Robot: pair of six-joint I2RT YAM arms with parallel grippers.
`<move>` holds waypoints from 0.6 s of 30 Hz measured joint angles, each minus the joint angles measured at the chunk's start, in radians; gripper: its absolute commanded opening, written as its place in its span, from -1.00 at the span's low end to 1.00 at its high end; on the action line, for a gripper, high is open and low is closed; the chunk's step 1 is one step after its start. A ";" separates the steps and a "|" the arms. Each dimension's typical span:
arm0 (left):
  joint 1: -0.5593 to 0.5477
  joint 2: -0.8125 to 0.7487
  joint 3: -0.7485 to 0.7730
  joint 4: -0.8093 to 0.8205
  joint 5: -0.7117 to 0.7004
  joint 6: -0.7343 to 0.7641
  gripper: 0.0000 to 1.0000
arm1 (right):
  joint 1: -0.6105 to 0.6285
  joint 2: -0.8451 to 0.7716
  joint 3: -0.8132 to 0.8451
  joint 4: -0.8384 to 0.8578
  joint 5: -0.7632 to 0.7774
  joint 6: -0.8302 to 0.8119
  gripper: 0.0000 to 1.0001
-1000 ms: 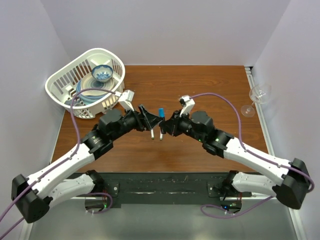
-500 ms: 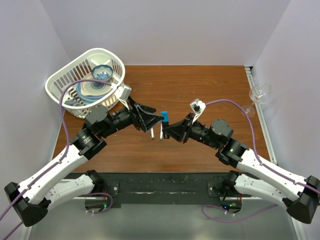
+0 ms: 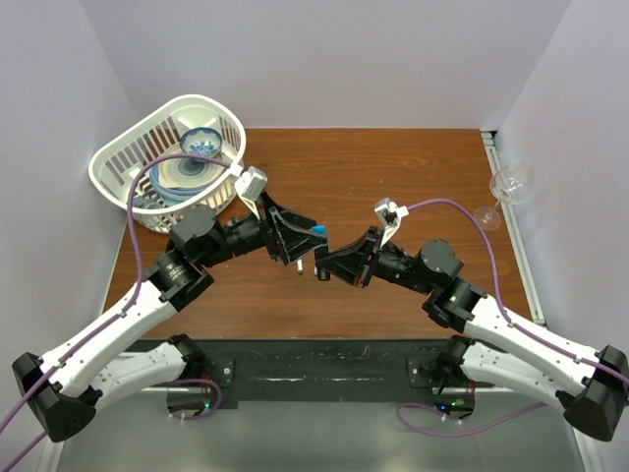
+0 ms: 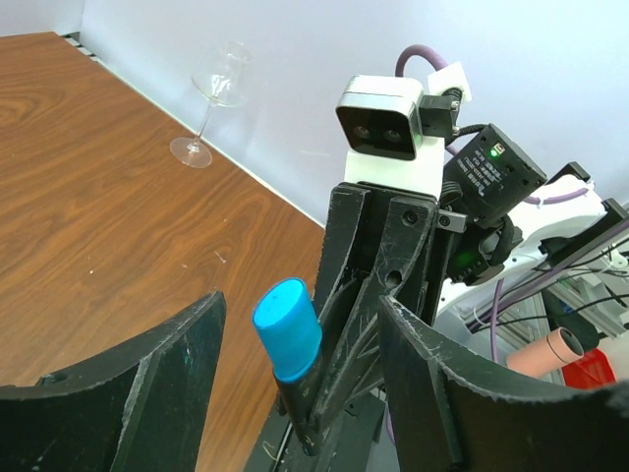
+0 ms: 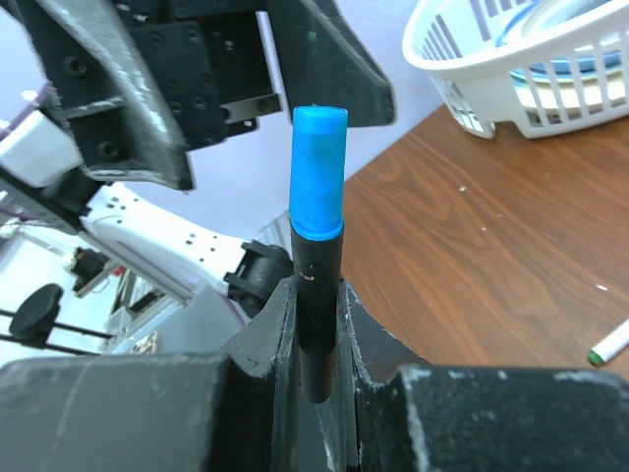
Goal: Insert the pens into the pen caps
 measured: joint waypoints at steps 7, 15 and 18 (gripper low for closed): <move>0.000 0.028 0.000 0.043 0.038 -0.010 0.21 | 0.000 0.000 0.000 0.025 -0.017 0.015 -1.00; 0.000 0.053 0.000 0.077 0.074 -0.027 0.11 | 0.000 0.000 0.000 0.037 -0.031 0.025 -1.00; 0.000 0.053 0.000 0.088 0.083 -0.031 -0.01 | 0.000 0.000 0.000 0.042 -0.031 0.030 -1.00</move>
